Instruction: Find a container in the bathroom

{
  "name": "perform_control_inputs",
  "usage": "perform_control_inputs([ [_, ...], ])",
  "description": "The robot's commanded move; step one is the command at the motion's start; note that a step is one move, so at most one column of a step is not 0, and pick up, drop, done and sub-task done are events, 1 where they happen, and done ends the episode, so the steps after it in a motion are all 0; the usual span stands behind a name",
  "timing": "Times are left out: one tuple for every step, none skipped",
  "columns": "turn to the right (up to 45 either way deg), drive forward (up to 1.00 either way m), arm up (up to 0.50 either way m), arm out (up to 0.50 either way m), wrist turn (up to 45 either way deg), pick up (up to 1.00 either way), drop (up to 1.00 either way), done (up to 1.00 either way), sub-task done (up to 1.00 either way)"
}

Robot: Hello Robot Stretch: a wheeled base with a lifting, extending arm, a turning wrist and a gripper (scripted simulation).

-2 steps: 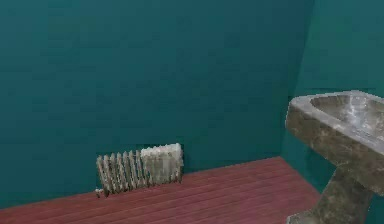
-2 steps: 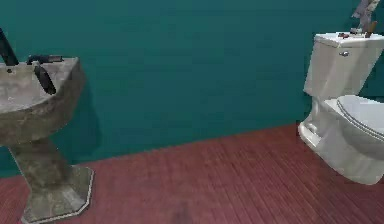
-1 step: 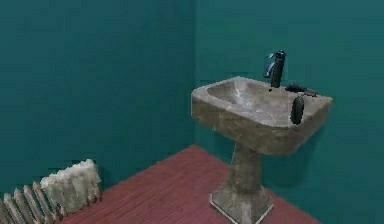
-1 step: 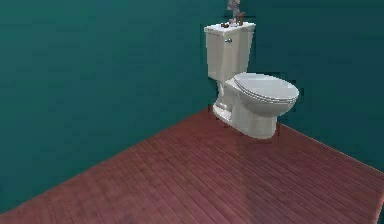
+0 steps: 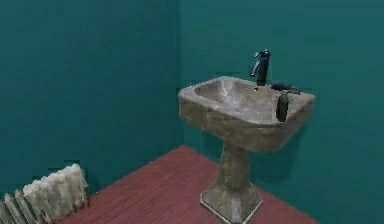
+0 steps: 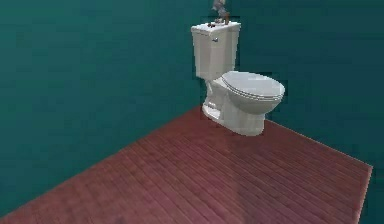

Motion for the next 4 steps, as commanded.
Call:
perform_control_inputs([
  [0.0,0.10,0.00,0.00,0.0,0.00,0.00,0.00,0.00],
  [-45.0,0.00,0.00,0.00,0.0,0.00,0.00,0.00,0.00],
  [-39.0,0.00,0.00,0.00,0.0,0.00,0.00,0.00,0.00],
  [0.0,0.25,0.00,0.00,0.0,0.00,0.00,0.00,0.00],
])
